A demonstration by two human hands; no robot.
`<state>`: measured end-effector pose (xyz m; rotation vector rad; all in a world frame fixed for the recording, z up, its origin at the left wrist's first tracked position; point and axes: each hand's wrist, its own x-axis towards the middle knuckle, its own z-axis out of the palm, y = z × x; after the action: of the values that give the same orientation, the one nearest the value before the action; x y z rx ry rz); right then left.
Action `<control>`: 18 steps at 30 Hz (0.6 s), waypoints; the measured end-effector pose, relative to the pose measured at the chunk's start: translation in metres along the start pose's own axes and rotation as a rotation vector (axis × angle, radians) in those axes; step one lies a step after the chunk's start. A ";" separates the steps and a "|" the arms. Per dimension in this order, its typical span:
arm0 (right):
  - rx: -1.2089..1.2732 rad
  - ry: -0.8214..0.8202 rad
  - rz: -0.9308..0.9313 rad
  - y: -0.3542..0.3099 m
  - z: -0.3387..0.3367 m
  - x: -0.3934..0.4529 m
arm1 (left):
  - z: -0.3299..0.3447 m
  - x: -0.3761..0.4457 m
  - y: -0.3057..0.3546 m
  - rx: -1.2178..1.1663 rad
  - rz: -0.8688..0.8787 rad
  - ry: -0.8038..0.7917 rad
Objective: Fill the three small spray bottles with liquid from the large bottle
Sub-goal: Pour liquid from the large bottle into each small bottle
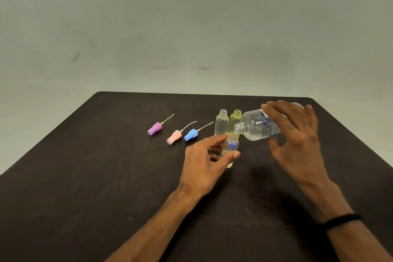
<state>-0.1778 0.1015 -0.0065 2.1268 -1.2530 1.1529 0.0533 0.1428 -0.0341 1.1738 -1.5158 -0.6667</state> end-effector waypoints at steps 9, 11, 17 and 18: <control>-0.001 0.006 -0.006 0.000 0.000 0.000 | 0.002 0.000 -0.002 -0.004 -0.016 0.005; -0.002 0.004 -0.006 0.000 0.000 0.000 | 0.002 0.000 -0.002 0.001 -0.011 0.004; -0.005 -0.001 -0.004 0.001 0.000 0.000 | 0.001 0.001 -0.003 -0.005 -0.012 -0.006; -0.005 0.001 -0.006 0.001 0.000 0.000 | 0.001 0.001 -0.003 -0.007 -0.012 -0.007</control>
<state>-0.1788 0.1007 -0.0067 2.1247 -1.2473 1.1471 0.0530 0.1404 -0.0364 1.1776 -1.5121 -0.6837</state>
